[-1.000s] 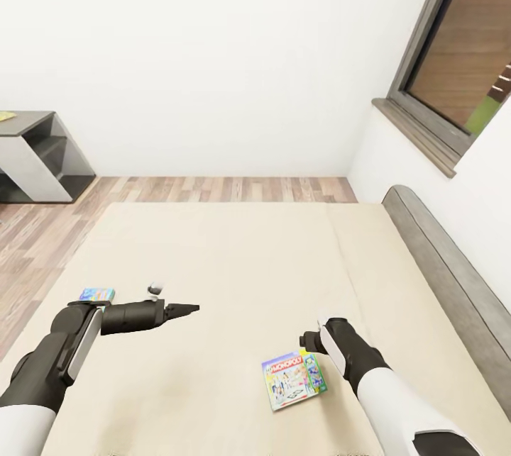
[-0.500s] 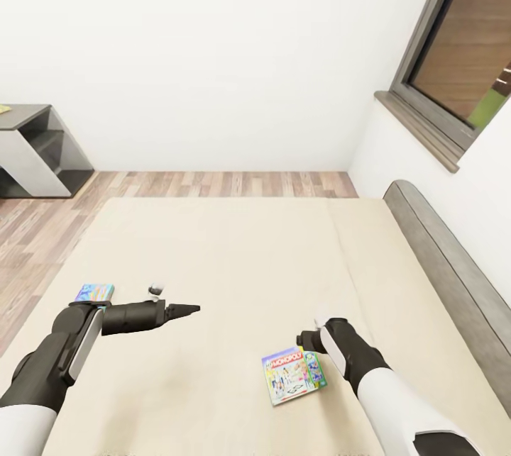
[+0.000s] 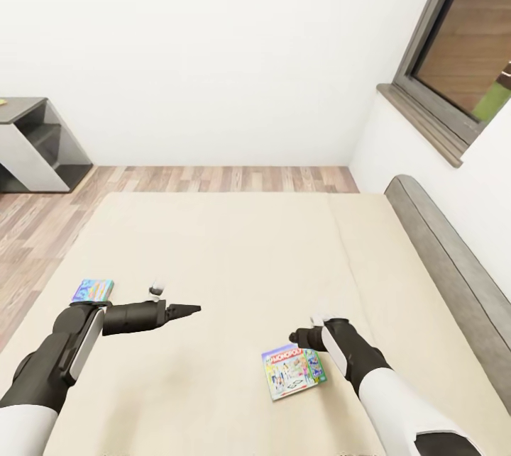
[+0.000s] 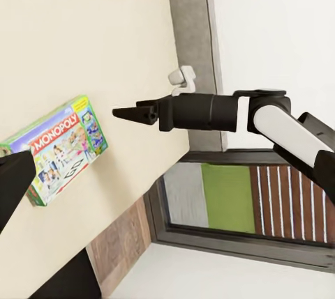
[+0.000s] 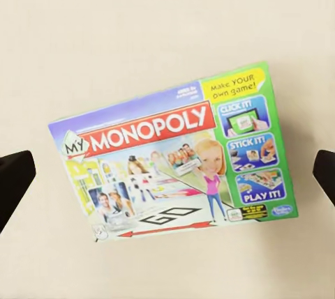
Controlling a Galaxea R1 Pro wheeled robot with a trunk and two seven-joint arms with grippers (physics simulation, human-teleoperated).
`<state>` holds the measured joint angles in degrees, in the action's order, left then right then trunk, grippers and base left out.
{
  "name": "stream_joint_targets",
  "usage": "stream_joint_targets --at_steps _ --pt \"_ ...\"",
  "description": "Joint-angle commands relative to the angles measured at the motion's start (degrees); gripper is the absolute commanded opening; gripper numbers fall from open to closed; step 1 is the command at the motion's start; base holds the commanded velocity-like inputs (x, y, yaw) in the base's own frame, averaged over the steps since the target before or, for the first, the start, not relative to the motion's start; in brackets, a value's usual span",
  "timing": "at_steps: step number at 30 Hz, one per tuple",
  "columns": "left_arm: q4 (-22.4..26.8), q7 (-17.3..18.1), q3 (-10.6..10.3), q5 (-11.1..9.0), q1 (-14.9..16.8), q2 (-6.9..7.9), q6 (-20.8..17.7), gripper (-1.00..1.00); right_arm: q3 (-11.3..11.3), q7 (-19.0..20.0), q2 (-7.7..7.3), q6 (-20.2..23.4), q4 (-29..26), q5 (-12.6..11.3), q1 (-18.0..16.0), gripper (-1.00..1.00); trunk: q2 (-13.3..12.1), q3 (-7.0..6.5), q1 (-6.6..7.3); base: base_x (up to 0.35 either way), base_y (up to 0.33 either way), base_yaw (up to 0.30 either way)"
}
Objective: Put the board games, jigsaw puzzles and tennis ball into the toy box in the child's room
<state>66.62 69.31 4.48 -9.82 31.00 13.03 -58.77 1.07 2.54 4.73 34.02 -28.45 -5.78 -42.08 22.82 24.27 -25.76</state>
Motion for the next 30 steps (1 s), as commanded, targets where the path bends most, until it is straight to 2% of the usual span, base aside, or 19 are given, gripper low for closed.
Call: stream_joint_targets --at_steps 1,20,30 --pt "0.0 0.1 0.0 -0.1 0.1 0.00 -0.3 1.00 0.1 -0.2 -0.03 0.3 -0.1 -0.6 0.0 1.00 0.1 0.18 -0.03 0.000 0.000 0.000" --pt "-0.1 0.0 0.0 0.1 0.0 -0.41 -0.2 1.00 0.0 -0.2 0.30 0.0 -0.3 -0.5 -0.2 1.00 0.1 1.99 -0.03 0.000 0.000 0.000" --pt "-0.2 0.1 0.0 0.0 0.1 -0.38 -0.2 1.00 0.0 -0.3 -0.48 -0.1 -2.7 -0.5 -0.9 1.00 0.1 2.94 -0.03 0.000 0.000 0.000"
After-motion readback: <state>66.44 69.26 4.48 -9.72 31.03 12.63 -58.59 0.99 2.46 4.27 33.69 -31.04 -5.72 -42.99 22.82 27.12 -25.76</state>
